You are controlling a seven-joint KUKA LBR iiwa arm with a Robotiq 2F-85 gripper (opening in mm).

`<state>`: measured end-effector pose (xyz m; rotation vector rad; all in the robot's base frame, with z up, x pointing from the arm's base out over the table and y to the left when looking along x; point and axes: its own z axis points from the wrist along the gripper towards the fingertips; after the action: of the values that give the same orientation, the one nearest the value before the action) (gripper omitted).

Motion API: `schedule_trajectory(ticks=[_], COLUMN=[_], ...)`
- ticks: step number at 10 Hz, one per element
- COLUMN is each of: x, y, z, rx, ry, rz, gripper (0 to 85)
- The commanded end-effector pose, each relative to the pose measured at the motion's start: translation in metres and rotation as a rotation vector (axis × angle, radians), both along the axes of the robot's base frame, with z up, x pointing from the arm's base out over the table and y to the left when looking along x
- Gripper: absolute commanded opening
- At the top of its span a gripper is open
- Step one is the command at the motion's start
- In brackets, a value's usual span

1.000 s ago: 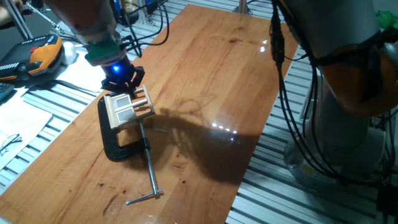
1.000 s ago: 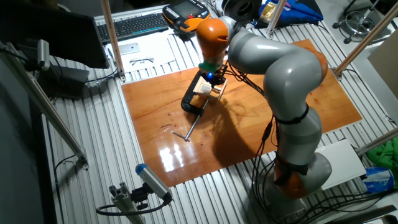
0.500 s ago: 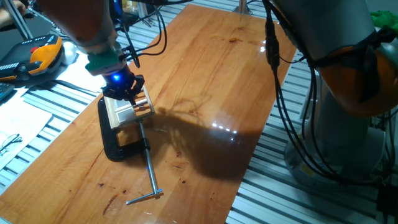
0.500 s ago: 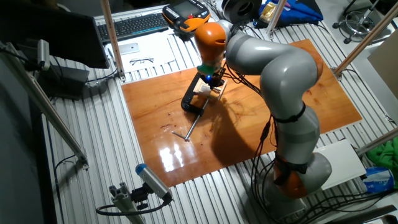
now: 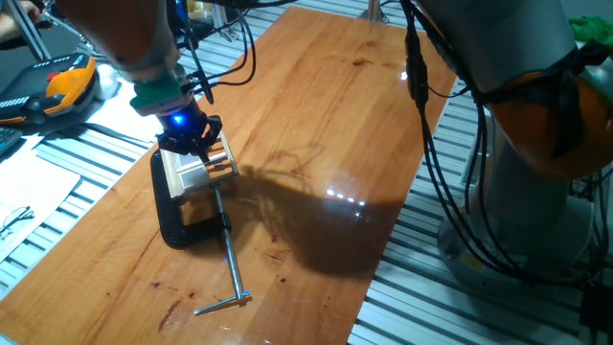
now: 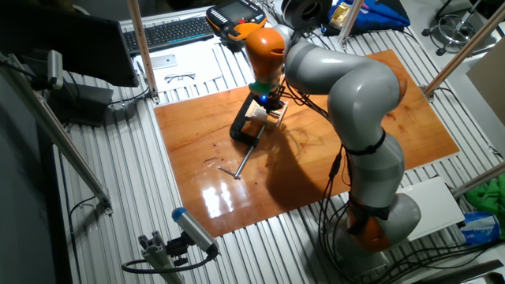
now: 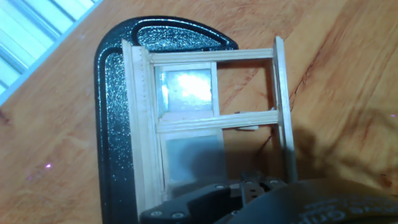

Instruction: Close a sliding window

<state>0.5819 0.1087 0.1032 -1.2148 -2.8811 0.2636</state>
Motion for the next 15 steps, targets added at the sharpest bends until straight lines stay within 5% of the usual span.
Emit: schedule_trajectory(ticks=[1, 6, 7, 8, 9, 10, 12, 15], x=[0.0002, 0.0011, 0.0011, 0.0011, 0.0011, 0.0011, 0.0015, 0.0097], y=[0.000, -0.001, -0.001, -0.001, -0.001, -0.001, -0.001, 0.011], z=[0.001, 0.002, 0.002, 0.002, 0.002, 0.002, 0.001, -0.010], rx=[-0.008, 0.007, 0.042, 0.048, -0.040, -0.008, 0.012, 0.010], ry=[0.001, 0.028, 0.041, 0.062, 0.075, 0.069, 0.070, 0.055], rz=[0.008, 0.023, 0.031, 0.040, 0.056, 0.052, 0.045, 0.016], gripper=[0.0, 0.0, 0.0, 0.0, 0.0, 0.0, 0.0, 0.0])
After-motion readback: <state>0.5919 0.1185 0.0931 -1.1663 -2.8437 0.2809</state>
